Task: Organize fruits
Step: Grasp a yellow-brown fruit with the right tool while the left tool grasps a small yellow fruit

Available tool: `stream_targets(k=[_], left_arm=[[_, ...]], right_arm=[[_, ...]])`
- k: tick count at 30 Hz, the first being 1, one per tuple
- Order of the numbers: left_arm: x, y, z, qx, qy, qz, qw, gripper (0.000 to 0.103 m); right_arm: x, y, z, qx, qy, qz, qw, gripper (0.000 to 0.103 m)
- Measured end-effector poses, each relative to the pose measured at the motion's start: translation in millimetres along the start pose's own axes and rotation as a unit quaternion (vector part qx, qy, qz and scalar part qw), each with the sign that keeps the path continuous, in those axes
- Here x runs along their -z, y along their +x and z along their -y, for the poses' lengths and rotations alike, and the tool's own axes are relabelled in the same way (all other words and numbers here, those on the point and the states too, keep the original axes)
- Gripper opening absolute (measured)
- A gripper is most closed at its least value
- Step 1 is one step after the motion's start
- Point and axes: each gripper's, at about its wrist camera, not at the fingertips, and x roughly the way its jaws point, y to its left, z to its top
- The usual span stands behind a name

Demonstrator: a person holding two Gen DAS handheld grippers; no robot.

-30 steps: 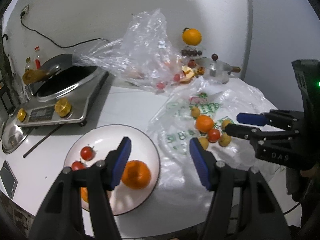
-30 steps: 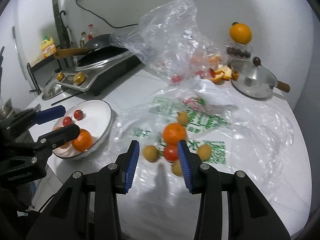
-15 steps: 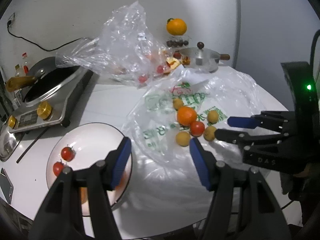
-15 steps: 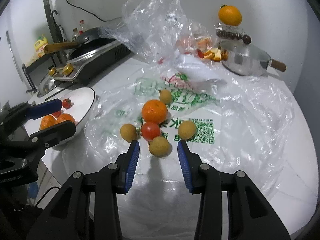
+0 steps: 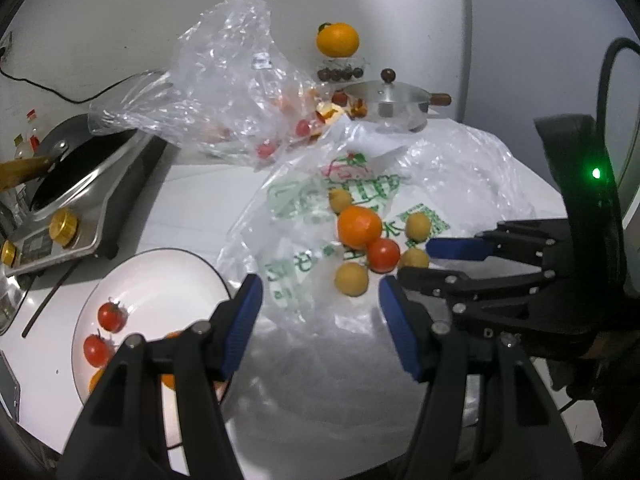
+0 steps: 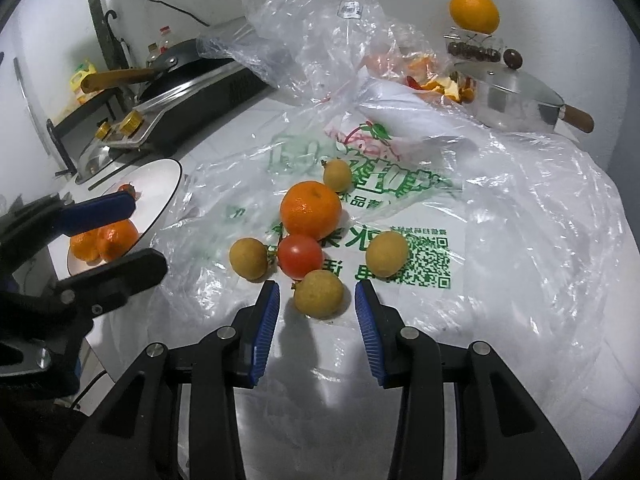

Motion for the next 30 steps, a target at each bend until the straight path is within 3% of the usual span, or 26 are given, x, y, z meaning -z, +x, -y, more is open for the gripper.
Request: stream_targets(k=[6,19,30], left_arm=[[-1.3,1.9,7.4,0.008,0.018,0.008,0.9998,0.062],[-3.9,16.7,32.2,0.019,0.057,0.007,0.9981,0.057],[-3.2,50.6,32.5,0.008,0.076,-0.034,0.9965,0.040]], right_arm=[[1.7,8.2,-2.2,0.005,-0.012,-0.005,1.000,0.030],[-0.1,-13.6,20.1,0.012,0.000,0.023,1.000,0.030],[3.8,-14.4,40.9,0.011,0.024,0.025,0.999,0.030]])
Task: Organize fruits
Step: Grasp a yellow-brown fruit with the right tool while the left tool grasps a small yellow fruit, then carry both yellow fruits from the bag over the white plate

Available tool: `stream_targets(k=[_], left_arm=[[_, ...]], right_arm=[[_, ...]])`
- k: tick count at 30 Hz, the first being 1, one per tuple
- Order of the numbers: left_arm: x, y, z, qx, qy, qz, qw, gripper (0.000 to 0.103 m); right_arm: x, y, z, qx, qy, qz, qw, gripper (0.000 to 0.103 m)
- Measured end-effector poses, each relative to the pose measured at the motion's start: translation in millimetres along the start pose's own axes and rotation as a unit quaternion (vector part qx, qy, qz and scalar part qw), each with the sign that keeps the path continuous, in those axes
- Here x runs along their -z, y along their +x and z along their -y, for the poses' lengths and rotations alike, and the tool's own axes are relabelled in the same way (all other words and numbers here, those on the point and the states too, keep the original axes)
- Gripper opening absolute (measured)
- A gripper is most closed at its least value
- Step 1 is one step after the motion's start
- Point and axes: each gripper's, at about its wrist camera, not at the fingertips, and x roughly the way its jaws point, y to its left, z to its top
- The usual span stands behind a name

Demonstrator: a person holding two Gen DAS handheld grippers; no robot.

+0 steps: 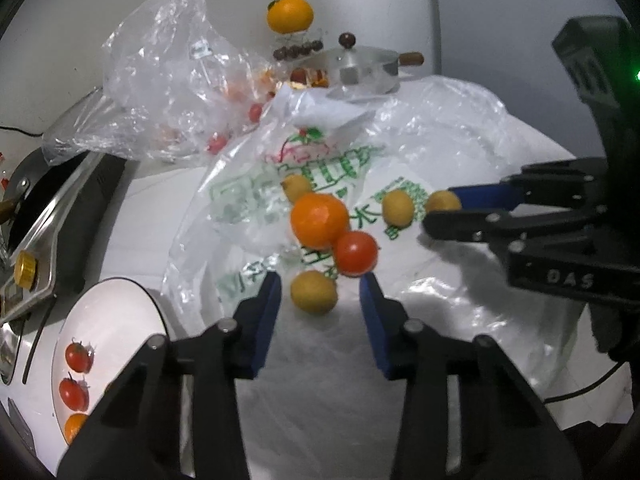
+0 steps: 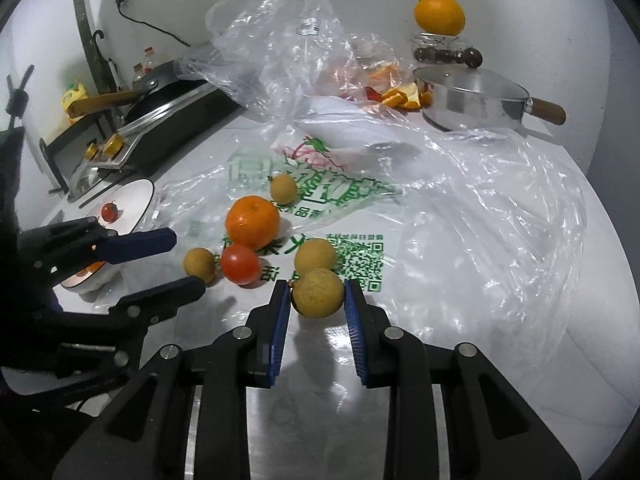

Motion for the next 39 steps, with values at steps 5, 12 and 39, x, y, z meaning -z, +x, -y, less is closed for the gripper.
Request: stream_targets(k=[5,12,39], left_arm=[[2.1,9.1,-3.4,0.003,-0.001,-0.011,0.9999,0.038],[1.9,17.6,-5.7,0.014,-0.006,-0.018,0.9997,0.033],[2.5,-31.9,-10.6,0.037,-0.024,0.027,0.9987,0.028]], right_arm=[[0.7,1.9,3.3,-0.001,0.004,-0.001,1.000,0.030],[1.0,2.7,3.5,-0.001,0.004,-0.002,1.000,0.030],[-7.2,-25.7,-31.9,0.010,-0.025,0.020,0.999,0.030]])
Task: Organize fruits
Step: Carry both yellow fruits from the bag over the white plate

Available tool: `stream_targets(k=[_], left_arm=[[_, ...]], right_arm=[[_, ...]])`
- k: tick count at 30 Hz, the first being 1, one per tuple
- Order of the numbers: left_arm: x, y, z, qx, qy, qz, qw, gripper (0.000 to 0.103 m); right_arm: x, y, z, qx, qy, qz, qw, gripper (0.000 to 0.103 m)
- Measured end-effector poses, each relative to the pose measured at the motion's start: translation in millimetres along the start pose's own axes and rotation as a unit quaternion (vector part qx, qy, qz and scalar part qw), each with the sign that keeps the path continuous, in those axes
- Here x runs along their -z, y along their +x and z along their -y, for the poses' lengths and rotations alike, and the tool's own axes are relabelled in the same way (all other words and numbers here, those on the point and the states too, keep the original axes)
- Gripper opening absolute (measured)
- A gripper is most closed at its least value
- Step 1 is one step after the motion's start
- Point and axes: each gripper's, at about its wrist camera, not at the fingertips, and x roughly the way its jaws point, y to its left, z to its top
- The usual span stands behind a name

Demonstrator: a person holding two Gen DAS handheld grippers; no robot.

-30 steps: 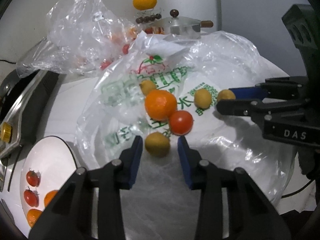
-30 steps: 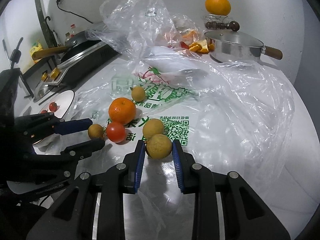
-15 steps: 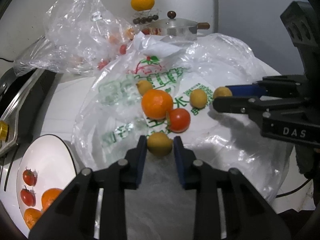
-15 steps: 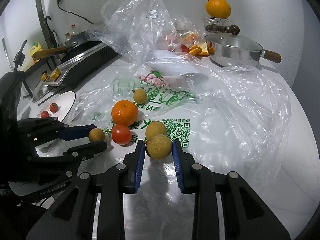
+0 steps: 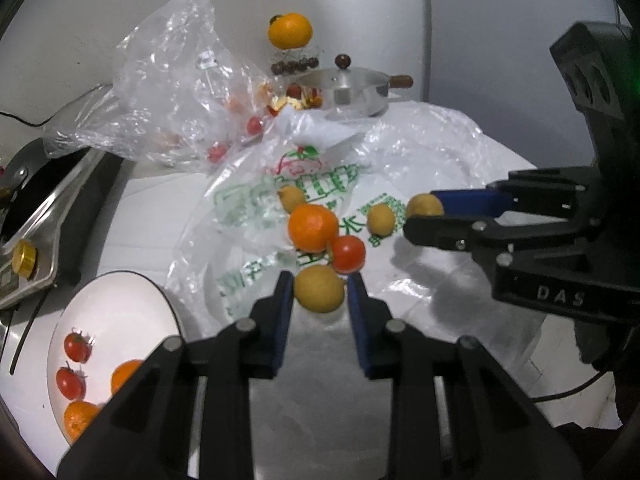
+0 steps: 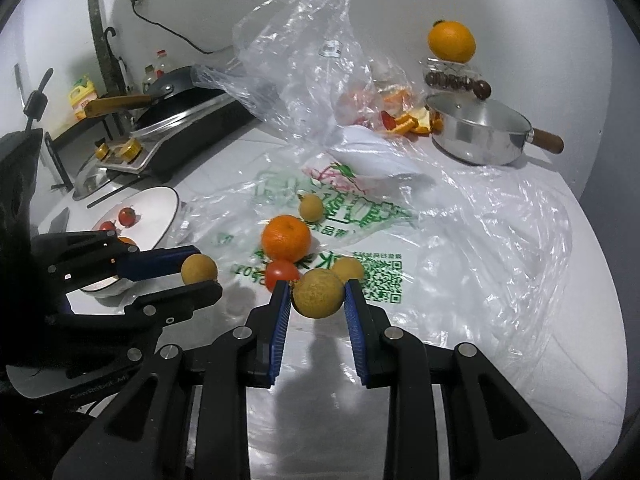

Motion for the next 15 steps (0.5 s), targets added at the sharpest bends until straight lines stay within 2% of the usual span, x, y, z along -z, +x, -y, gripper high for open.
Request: stream_targets(k=[15], left_arm=[[11.2,-37.2,-21.5,-0.009,-0.028,0.029,0.9991,0.028]], right_arm=[[-6.7,-12.2,-38.4,-0.002,-0.033,0.010,0.999,0.030]])
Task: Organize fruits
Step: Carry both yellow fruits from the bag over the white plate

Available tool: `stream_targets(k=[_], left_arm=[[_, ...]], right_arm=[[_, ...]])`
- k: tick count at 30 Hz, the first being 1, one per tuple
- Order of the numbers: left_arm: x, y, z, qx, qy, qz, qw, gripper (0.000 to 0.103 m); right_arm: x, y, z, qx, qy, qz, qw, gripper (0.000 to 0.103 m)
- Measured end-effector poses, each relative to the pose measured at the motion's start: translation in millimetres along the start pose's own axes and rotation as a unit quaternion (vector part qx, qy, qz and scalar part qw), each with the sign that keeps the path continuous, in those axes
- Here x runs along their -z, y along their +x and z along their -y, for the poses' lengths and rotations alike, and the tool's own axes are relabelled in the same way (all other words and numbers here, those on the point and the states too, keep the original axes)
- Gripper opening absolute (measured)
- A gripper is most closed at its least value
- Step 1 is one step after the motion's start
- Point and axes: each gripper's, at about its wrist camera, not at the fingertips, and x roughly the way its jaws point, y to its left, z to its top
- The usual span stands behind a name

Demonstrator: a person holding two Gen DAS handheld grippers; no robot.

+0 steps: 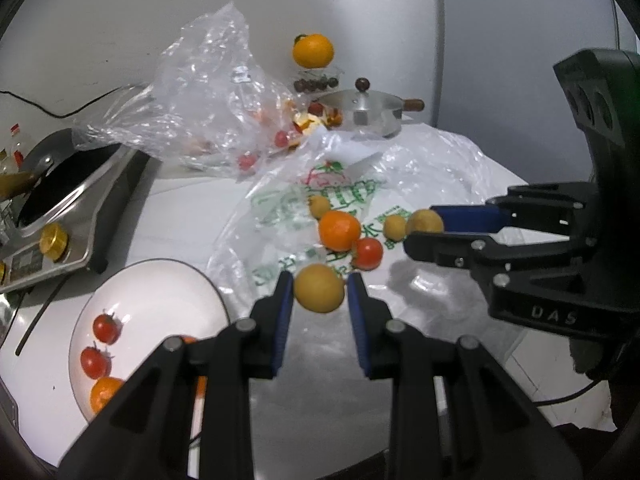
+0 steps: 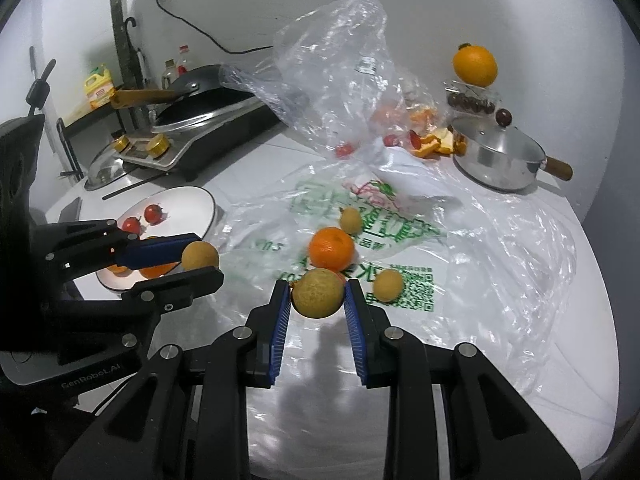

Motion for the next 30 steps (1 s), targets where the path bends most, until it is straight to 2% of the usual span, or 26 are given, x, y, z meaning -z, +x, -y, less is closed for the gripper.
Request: stream_targets(k=[30], left_arm=[[29.1,-34.5,-73.2,-0.031,-0.087,0.025,0.9955,0.028]], right_arm=[[-23.0,18.4,-74.5,-0.026,-0.059,-0.007,0.998,0.030]])
